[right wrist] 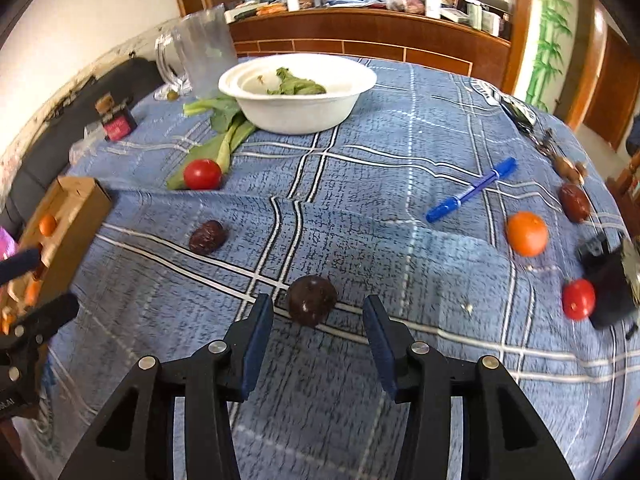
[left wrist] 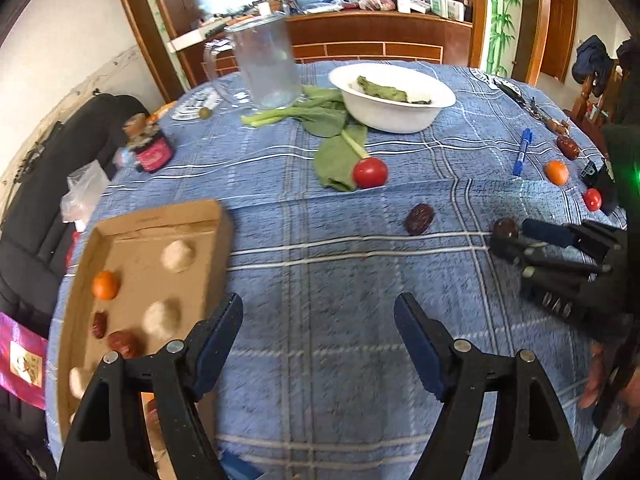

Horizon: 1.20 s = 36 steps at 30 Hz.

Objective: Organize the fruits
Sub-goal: 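Grasp a dark date with the left gripper while the right grasps another dark date, then carry the dark date with the left gripper while the right carries its date over the tray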

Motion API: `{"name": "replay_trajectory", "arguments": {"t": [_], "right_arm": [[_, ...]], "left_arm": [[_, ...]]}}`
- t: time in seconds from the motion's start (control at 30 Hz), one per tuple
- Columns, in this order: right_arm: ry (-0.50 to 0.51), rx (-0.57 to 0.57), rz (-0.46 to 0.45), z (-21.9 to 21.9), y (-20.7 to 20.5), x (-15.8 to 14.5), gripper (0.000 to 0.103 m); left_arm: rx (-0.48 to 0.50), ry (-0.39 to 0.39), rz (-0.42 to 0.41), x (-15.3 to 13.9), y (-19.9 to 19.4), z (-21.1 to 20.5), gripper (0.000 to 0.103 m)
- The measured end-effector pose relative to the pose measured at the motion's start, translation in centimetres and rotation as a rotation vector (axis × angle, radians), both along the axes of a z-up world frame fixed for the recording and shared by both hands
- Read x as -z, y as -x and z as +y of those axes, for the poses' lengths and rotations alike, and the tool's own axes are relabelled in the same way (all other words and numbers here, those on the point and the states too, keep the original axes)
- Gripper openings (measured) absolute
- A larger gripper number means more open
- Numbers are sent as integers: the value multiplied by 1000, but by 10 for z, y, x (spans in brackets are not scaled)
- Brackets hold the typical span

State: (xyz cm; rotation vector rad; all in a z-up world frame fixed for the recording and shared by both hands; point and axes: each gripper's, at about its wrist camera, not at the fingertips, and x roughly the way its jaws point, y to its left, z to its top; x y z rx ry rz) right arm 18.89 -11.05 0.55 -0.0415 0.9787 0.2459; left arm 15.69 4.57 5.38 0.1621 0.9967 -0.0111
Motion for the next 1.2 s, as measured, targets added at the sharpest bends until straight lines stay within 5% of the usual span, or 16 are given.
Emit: {"name": "replay_trajectory", "arguments": {"t": [0.1, 0.37, 0.53, 0.93, 1.2], "right_arm": [[7, -24, -25, 0, 3, 0, 27], [-92, -2, -25, -28, 20, -7, 25], [-124, 16, -20, -41, 22, -6, 26], [-156, 48, -27, -46, 36, -15, 26], [-120, 44, -18, -35, 81, -15, 26]], "left_arm": [[20, 23, 8, 10, -15, -13, 77], [81, 77, 2, 31, -54, -48, 76], [120, 125, 26, 43, -68, -55, 21], [139, 287, 20, 30, -34, -29, 21], [138, 254, 13, 25, 35, -16, 21]]}}
